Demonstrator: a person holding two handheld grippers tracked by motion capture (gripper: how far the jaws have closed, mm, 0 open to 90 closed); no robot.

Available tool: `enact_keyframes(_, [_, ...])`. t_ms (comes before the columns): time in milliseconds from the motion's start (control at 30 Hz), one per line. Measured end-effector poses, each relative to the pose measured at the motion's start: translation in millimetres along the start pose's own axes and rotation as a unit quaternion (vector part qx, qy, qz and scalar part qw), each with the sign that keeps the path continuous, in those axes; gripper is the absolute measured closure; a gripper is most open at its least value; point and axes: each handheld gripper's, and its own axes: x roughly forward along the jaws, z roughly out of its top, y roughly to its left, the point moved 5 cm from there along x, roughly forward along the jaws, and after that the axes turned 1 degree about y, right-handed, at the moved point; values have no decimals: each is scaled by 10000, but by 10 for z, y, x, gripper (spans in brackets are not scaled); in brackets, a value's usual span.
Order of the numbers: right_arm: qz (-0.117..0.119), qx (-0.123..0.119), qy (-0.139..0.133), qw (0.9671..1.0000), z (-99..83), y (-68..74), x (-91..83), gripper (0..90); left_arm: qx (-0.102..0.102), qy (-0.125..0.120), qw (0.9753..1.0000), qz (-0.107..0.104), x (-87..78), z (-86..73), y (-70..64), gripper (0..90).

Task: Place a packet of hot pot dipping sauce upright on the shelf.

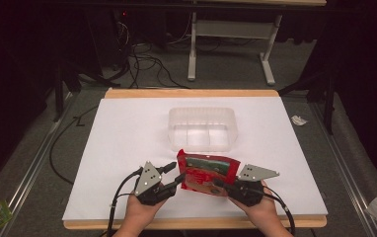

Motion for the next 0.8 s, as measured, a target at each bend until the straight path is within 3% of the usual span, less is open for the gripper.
enact_keyframes(133, [-40,153,-44,9999,9,-7,-11,900,162,110,9997,174,-56,-53,73,432])
enact_keyframes(433, [-309,388,-259,9984,57,-53,-126,900,-26,151,9992,357,-272,-154,256,391])
enact_keyframes(633, [-560,587,-423,9958,77,-143,-236,900,7,218,9987,458,-471,-303,332,372])
enact_keyframes(800, [-865,742,-538,9920,98,-229,-312,900,-77,191,9988,454,-515,-300,336,355])
